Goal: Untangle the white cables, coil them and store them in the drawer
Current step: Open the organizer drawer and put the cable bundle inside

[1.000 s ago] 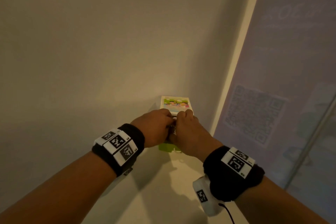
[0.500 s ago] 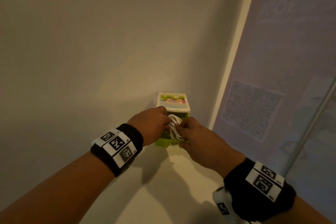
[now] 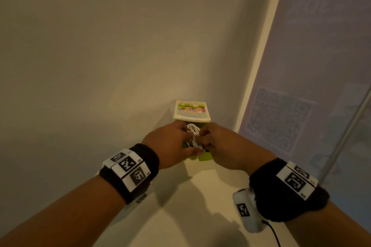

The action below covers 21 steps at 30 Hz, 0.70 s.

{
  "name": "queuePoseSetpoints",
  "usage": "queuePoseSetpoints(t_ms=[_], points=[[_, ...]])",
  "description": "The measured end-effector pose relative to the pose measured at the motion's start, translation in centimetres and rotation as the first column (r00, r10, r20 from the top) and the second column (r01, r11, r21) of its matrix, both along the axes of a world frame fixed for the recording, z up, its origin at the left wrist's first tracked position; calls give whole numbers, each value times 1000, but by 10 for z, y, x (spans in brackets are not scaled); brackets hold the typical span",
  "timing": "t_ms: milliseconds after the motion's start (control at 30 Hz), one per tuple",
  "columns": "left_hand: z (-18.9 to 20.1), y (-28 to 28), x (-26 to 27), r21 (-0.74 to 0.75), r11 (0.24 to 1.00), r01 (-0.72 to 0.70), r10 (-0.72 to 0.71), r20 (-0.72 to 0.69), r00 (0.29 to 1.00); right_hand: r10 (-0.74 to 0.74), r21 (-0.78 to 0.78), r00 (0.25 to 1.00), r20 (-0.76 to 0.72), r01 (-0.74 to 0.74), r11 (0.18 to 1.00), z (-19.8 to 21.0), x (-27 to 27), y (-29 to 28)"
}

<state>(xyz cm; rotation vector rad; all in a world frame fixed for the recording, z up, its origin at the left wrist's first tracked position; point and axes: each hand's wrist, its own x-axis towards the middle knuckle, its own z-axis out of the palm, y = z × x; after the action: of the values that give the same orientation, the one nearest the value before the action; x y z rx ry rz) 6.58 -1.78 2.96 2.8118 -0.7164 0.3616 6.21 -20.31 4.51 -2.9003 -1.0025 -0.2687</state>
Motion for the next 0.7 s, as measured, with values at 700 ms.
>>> queuePoseSetpoints(t_ms=[700], points=[[3,-8,10,74,996,-50,50,-2,999,-55,3,992,113,55,999,-33,-8,-10]])
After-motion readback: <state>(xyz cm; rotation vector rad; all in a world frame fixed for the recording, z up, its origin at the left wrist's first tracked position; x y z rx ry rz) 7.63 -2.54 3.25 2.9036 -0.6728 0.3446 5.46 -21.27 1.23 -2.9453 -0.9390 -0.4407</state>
